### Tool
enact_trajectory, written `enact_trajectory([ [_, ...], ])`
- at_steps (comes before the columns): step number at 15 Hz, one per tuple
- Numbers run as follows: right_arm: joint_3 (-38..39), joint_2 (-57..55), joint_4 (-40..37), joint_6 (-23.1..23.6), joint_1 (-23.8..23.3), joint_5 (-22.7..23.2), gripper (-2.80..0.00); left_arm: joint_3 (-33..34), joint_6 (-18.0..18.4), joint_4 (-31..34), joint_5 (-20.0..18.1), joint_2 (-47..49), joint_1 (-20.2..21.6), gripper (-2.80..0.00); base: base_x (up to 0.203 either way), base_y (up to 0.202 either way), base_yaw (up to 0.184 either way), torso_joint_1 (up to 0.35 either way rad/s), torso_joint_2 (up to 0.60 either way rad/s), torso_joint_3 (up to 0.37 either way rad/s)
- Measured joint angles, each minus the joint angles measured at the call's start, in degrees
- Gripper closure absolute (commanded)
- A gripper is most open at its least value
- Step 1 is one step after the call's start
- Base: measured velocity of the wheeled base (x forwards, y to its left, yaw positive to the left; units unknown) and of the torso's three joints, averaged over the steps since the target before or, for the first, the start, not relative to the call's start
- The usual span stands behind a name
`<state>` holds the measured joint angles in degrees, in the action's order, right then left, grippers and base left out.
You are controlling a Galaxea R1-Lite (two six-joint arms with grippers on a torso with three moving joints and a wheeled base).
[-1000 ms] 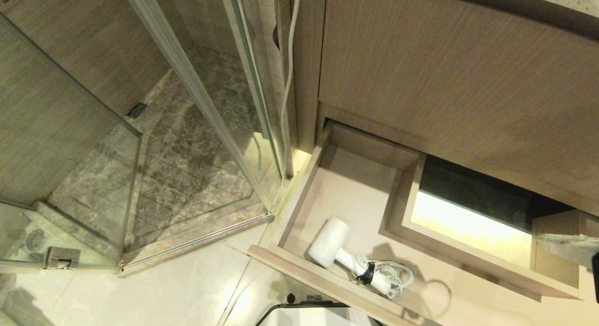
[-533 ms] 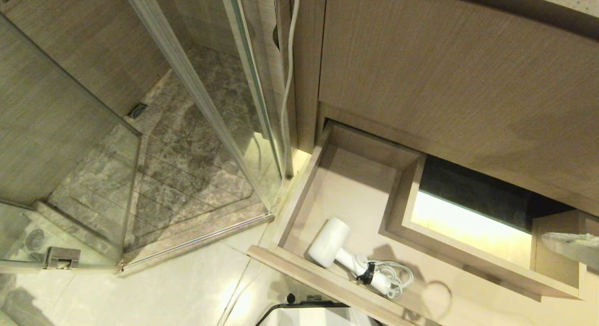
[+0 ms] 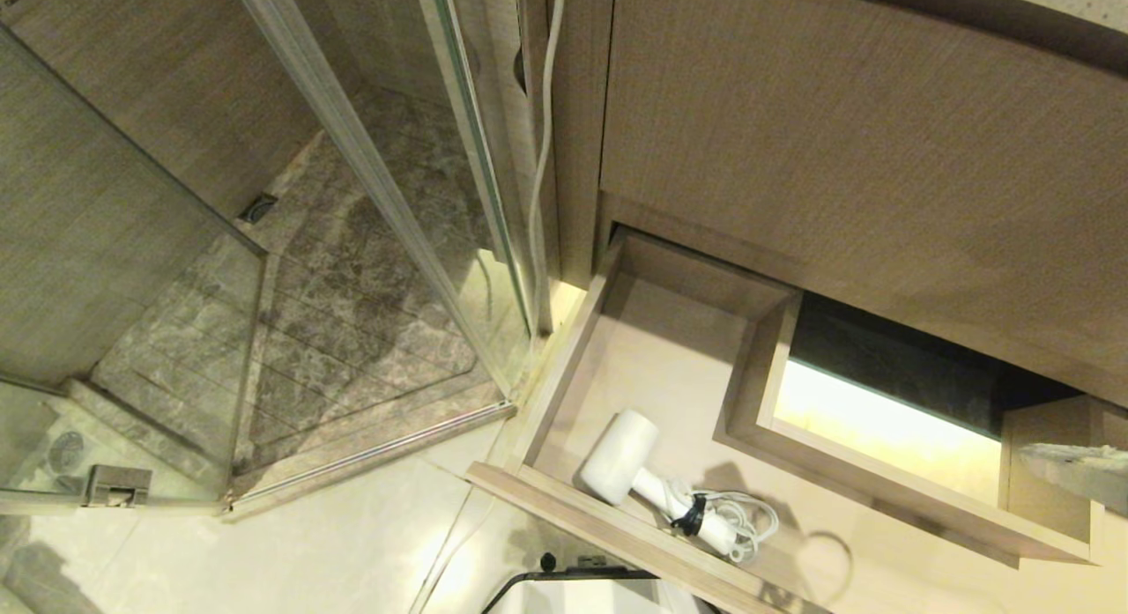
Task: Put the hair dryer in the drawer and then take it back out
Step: Close the drawer
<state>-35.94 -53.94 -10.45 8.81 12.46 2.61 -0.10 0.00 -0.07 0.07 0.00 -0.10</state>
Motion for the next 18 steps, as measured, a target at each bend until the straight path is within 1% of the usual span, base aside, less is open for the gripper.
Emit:
enact_trajectory([
  [2, 0.30, -0.02, 0.01, 0.05, -0.06, 0.04, 0.00, 0.02, 0.00, 0.00, -0.01, 0.00, 0.05, 0.00, 0.000, 0.000, 0.000, 0.000, 0.00, 0.000],
  [4, 0.33, -0.11, 0.12, 0.00, -0.09, 0.09, 0.00, 0.02, 0.00, 0.06, 0.02, 0.00, -0.10, 0.00, -0.001, 0.003, -0.106, 0.004, 0.00, 0.003],
  [16, 0.66, -0.60, 0.15, 0.19, -0.09, 0.06, 0.00, 0.00, 0.00, 0.00, 0.02, 0.00, -0.01, 0.00, -0.001, 0.010, -0.171, 0.002, 0.00, 0.002],
  [18, 0.90, -0.60, 0.01, 0.24, -0.09, 0.00, 0.00, 0.00, 0.01, -0.02, -0.01, 0.00, 0.01, 0.00, 0.001, 0.007, -0.100, 0.002, 0.00, 0.000],
])
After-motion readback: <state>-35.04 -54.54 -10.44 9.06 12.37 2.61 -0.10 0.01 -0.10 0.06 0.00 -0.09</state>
